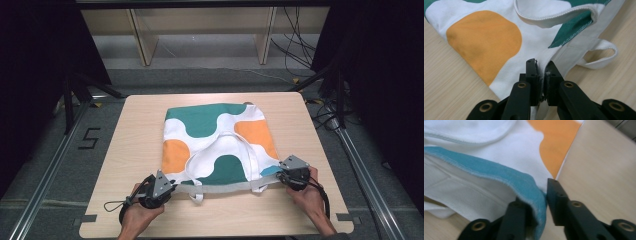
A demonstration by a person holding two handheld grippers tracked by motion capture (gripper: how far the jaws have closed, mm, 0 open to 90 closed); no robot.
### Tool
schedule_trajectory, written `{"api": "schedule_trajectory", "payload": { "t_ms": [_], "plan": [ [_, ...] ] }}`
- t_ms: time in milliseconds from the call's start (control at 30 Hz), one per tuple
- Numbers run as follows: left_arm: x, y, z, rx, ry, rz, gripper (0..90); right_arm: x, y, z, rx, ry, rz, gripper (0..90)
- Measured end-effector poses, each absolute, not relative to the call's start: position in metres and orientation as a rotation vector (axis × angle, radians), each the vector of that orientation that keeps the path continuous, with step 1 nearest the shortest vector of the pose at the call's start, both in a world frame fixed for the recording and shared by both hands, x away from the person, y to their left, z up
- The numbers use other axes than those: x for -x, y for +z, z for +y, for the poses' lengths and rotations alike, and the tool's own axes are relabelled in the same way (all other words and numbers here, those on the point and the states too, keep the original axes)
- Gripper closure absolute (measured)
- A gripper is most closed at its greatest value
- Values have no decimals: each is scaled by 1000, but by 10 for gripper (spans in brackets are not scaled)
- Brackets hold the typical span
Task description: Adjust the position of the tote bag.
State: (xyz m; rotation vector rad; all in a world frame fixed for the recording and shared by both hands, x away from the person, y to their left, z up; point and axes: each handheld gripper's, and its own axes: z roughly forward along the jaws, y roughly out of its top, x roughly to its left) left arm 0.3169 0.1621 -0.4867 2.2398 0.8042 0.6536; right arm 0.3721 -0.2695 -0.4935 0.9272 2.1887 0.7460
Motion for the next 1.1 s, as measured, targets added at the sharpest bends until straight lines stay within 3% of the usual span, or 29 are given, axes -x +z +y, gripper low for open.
{"api": "schedule_trajectory", "payload": {
  "t_ms": [200,400,500,700,767,1100],
  "plan": [
    [-315,-495,165,-2276,749,807,723,-357,-475,-268,-892,860,2135,836],
    [-322,-501,173,-2300,727,866,604,-339,-463,-272,-908,945,2108,835],
    [-323,-499,176,-2272,701,878,633,-336,-461,-274,-906,970,2105,834],
    [-325,-491,180,-2197,743,839,852,-332,-456,-273,-895,998,2104,834],
    [-322,-485,181,-2116,745,857,863,-330,-455,-273,-890,1009,2101,834],
    [-319,-456,183,-2020,696,836,868,-327,-443,-284,-927,1109,2056,835]
  ]
}}
